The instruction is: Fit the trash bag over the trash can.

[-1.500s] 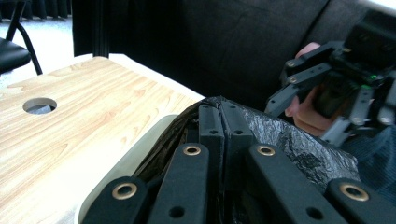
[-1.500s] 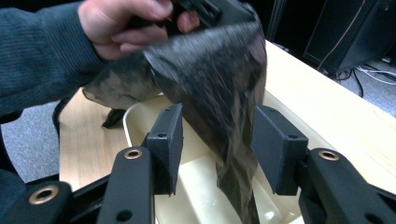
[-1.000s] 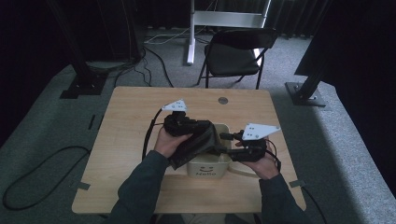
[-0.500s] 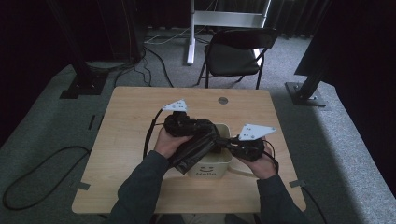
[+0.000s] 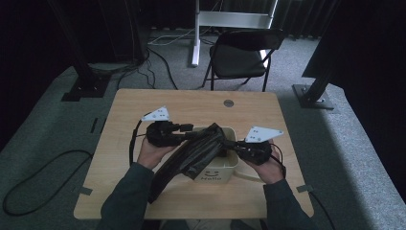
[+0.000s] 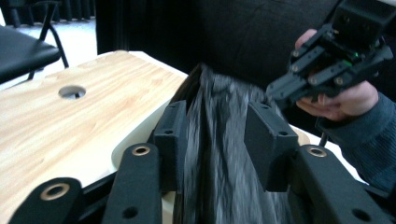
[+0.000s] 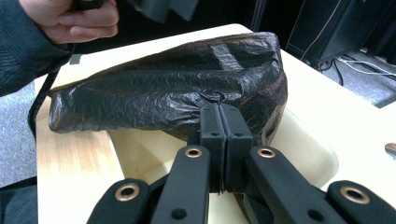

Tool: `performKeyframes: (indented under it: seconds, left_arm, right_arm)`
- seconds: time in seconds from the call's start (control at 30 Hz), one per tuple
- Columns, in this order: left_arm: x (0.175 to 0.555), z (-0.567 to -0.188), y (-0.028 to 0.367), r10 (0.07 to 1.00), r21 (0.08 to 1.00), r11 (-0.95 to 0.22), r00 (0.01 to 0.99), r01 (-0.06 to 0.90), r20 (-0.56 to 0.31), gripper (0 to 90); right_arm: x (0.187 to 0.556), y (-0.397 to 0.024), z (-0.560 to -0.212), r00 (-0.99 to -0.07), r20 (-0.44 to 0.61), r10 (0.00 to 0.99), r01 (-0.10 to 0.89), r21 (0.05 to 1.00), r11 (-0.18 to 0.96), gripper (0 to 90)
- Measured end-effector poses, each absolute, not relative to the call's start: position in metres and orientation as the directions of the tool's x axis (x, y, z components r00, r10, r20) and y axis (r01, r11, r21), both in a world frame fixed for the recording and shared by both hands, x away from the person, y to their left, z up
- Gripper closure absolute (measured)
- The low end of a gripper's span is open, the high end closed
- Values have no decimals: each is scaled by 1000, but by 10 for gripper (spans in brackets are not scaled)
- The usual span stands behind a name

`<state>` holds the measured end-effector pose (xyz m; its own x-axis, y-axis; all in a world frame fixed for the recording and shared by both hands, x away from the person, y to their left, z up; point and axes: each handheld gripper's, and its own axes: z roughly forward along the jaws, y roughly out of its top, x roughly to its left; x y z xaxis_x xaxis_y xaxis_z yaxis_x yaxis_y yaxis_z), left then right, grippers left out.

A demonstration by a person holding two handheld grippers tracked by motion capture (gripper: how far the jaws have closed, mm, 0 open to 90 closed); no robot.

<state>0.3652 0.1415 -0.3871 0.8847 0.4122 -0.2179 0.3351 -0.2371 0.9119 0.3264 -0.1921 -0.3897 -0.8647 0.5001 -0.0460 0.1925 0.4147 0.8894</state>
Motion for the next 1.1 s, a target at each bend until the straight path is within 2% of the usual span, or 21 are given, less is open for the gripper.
performKeyframes:
  seconds: [0.4, 0.43, 0.6, 0.67, 0.83, 1.1]
  left_arm:
    - [354, -427, 159, 438, 874, -257, 856, 411, -274, 550]
    - [354, -428, 158, 443, 870, -262, 853, 417, -275, 566]
    - [358, -425, 148, 462, 863, -298, 853, 408, -243, 826]
    - [361, -421, 145, 471, 871, -288, 851, 397, -233, 885]
    - [372, -412, 139, 482, 887, -248, 844, 390, -236, 900]
    - [388, -406, 120, 491, 888, -261, 844, 379, -216, 899]
  right_arm:
    - [327, -192, -388, -859, -45, 509, 196, 891, 410, 894]
    - [327, -192, -388, -859, -48, 510, 193, 892, 409, 894]
    - [325, -193, -388, -862, -43, 506, 193, 894, 405, 894]
    - [324, -193, -388, -862, -46, 504, 194, 891, 411, 894]
    - [323, -196, -390, -861, -40, 508, 202, 889, 412, 893]
    - [325, -203, -402, -853, -15, 521, 244, 872, 425, 886]
